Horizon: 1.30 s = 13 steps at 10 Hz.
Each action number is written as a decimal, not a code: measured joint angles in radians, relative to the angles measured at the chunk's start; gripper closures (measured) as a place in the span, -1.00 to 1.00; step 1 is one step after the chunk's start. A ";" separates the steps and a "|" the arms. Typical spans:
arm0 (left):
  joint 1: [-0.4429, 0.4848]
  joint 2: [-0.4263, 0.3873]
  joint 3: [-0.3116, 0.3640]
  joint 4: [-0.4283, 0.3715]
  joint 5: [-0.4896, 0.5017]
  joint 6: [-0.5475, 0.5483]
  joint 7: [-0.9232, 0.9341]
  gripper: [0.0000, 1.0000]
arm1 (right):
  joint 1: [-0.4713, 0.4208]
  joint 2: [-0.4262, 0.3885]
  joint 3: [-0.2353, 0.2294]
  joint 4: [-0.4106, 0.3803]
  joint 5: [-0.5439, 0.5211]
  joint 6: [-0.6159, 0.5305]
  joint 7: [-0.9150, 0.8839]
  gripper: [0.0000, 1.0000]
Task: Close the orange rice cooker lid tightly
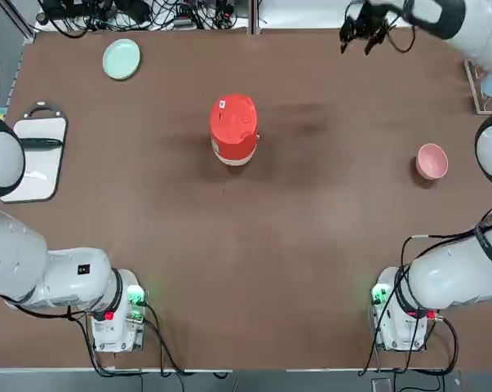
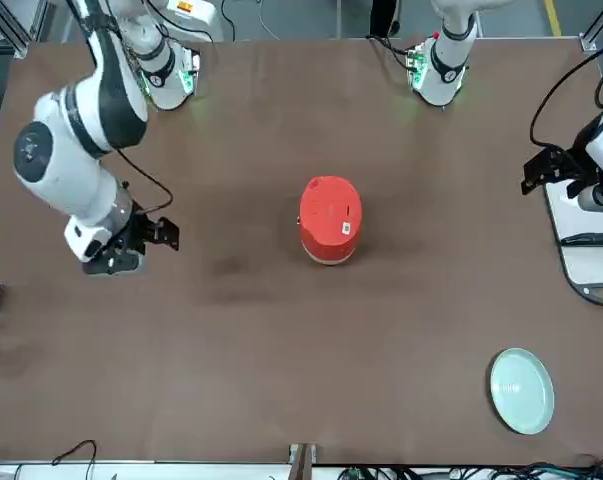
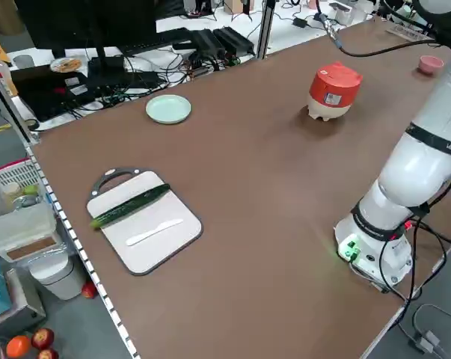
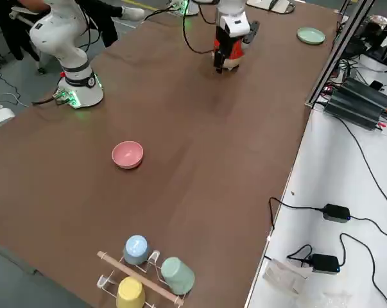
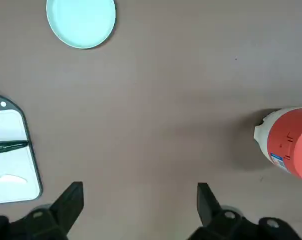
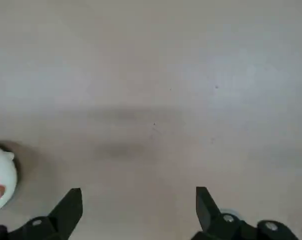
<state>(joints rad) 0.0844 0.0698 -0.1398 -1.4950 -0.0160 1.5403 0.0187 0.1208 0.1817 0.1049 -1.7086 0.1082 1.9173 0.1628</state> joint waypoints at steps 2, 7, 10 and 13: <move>0.000 0.000 0.000 0.000 0.000 0.000 0.000 -0.99 | -0.037 -0.001 -0.001 0.088 -0.060 -0.100 0.002 -1.00; 0.000 0.000 0.000 0.000 0.001 0.000 0.000 -0.99 | -0.101 -0.022 -0.044 0.158 -0.154 -0.156 -0.006 -1.00; 0.000 -0.001 0.001 0.003 0.003 0.000 0.000 -0.99 | -0.033 -0.067 -0.195 0.173 -0.156 -0.190 -0.134 -1.00; 0.000 -0.002 0.000 0.004 0.003 0.000 -0.009 -1.00 | -0.041 -0.090 -0.223 0.184 -0.155 -0.292 -0.180 -1.00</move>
<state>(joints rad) 0.0842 0.0681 -0.1395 -1.4910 -0.0126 1.5402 0.0093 0.0797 0.0920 -0.1176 -1.5244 -0.0471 1.6253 -0.0175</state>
